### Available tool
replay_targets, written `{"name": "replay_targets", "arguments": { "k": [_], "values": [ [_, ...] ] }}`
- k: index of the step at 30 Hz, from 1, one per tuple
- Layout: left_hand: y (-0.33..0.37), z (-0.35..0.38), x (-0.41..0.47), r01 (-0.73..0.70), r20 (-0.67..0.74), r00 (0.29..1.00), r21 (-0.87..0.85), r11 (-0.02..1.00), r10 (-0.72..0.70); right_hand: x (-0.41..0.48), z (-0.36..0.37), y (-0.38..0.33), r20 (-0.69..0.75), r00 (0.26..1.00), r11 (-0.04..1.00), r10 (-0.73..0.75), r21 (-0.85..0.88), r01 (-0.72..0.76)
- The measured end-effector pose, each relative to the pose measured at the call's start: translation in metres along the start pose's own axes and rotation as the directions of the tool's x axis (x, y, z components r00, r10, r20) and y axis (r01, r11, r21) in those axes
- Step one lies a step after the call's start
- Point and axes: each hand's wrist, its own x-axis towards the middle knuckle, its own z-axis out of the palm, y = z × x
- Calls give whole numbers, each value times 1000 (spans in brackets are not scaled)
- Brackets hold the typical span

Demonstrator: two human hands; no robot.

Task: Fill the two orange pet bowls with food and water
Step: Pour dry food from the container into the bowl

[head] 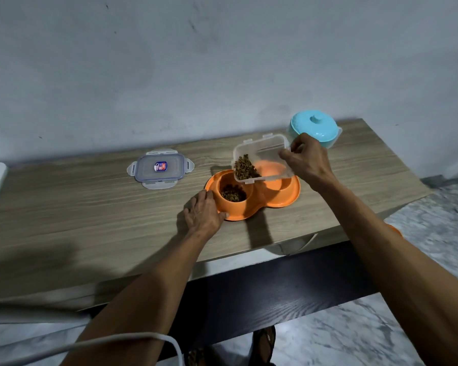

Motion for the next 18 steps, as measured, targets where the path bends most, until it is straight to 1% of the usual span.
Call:
{"name": "replay_targets", "arguments": {
  "k": [4, 6, 8, 12, 14, 18],
  "values": [
    [1, 0, 1, 22, 18, 1000, 0, 1000, -22, 19, 9, 11, 99, 981, 979, 164, 108, -175],
    [2, 0, 2, 27, 20, 999, 8, 1000, -27, 26, 16, 9, 162, 969, 961, 188, 173, -216],
    [2, 0, 2, 32, 11, 999, 25, 999, -33, 37, 28, 7, 208, 964, 959, 167, 193, -208],
    [1, 1, 0, 38, -16, 999, 45, 998, -37, 71, 61, 1, 192, 971, 978, 144, 125, -170],
    [2, 1, 0, 40, -22, 999, 54, 998, -38, 87, 77, -3, 212, 968, 982, 136, 98, -159],
    [0, 4, 0, 57, -24, 998, 74, 996, -56, 115, 110, -4, 267, 954, 981, 139, 97, -170]
  ]
}}
